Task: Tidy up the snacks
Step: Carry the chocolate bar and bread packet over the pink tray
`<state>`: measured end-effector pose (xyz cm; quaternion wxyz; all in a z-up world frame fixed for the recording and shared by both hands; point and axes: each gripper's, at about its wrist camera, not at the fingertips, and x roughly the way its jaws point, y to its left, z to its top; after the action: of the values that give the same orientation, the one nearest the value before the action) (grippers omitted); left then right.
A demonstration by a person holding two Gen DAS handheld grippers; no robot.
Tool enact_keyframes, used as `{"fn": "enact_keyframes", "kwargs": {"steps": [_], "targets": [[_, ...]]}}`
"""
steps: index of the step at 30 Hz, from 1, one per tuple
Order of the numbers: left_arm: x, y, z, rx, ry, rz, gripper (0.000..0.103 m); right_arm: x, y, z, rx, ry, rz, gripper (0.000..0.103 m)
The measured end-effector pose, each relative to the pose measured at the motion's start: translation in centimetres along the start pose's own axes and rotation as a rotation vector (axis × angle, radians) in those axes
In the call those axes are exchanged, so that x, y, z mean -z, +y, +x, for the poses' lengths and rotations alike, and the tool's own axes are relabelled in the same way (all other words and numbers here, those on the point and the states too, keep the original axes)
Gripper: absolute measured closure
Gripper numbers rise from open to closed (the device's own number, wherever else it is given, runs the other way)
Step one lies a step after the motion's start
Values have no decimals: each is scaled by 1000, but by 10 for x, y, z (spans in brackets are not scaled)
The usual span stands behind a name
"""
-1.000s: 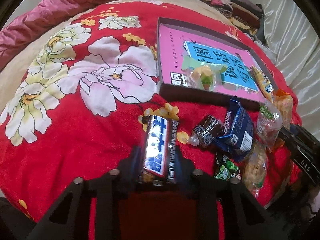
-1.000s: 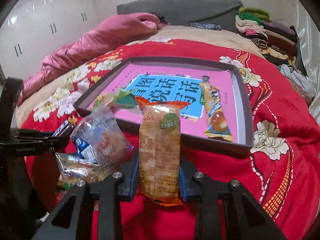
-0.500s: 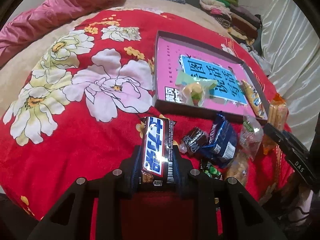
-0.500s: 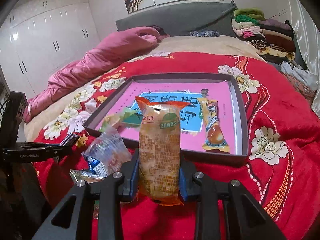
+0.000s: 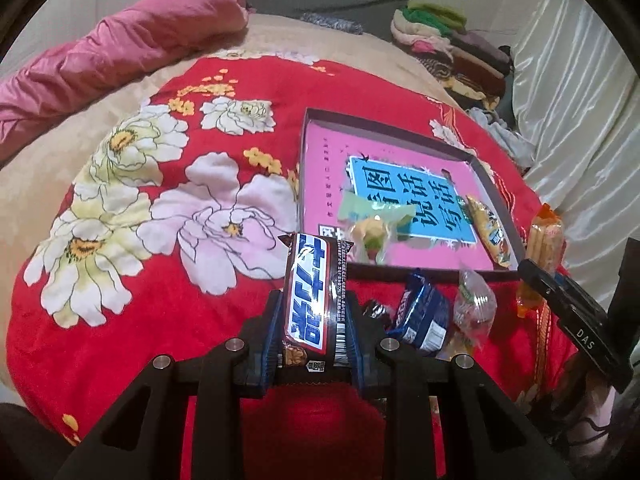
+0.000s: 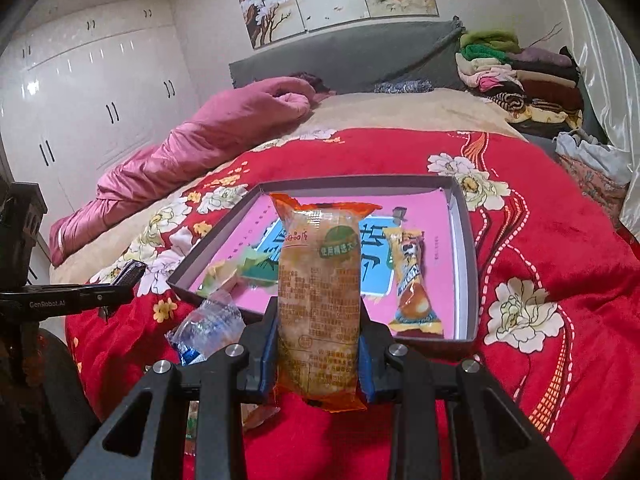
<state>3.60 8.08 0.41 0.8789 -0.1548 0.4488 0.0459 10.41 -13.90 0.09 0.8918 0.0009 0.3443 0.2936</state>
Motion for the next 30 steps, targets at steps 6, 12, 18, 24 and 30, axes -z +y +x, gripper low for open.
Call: {"fn": "enact_keyframes", "kwargs": {"steps": [6, 12, 18, 24, 30], "targets": [[-7, -6, 2, 7, -17, 8, 73, -4, 1, 1, -7, -17, -6, 70], [-14, -11, 7, 17, -27, 5, 73, -10, 0, 5, -18, -31, -11, 70], [-23, -14, 14, 29, -36, -4, 73, -16, -8, 10, -27, -41, 10, 70], [-31, -18, 23, 33, -45, -5, 73, -20, -10, 12, -32, -54, 13, 70], [-38, -20, 37, 34, -42, -6, 73, -26, -9, 19, -36, -61, -6, 70]]}}
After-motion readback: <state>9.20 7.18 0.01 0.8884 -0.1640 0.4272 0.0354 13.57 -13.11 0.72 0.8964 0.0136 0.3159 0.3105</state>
